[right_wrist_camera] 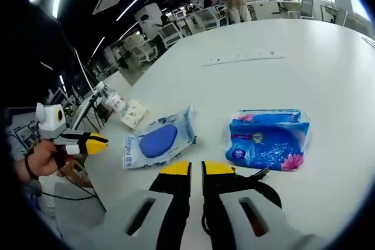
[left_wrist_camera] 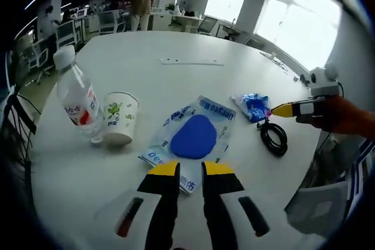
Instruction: Arrange the tabletop items into an orderly group along one side of the table until the central work area is clear of visible clutter.
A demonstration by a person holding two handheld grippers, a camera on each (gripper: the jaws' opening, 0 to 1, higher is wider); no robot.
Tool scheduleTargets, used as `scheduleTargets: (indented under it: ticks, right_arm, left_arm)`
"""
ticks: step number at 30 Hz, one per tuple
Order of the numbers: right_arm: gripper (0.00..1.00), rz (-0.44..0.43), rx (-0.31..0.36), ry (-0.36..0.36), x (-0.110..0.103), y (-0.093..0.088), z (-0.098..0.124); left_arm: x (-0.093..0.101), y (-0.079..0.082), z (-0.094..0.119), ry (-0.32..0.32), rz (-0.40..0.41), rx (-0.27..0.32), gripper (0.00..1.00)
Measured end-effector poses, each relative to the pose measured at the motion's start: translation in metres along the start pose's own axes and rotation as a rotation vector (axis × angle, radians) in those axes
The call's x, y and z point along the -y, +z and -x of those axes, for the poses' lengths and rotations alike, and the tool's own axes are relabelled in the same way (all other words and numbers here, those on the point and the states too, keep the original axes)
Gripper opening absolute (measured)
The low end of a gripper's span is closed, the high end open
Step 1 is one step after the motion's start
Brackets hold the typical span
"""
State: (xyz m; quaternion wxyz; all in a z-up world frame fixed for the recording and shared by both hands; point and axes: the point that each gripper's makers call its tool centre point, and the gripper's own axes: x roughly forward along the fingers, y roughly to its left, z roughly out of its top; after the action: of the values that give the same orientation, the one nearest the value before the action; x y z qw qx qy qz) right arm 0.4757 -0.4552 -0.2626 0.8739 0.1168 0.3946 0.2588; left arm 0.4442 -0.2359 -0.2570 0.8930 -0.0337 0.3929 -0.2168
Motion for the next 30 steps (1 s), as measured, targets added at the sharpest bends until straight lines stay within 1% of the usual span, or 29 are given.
scheduleTargets:
  ticks: [17, 26, 30]
  right_arm:
    - [0.05, 0.024, -0.028, 0.02, -0.019, -0.01, -0.005]
    - [0.05, 0.041, -0.045, 0.027, -0.024, -0.013, -0.007]
    - [0.05, 0.046, -0.048, 0.03, -0.026, -0.013, -0.008]
  left_arm:
    - [-0.009, -0.016, 0.006, 0.002, 0.036, -0.005, 0.12]
    - [-0.011, -0.026, 0.007, 0.003, 0.056, -0.011, 0.12]
    - [-0.011, -0.028, 0.008, 0.005, 0.064, -0.013, 0.12]
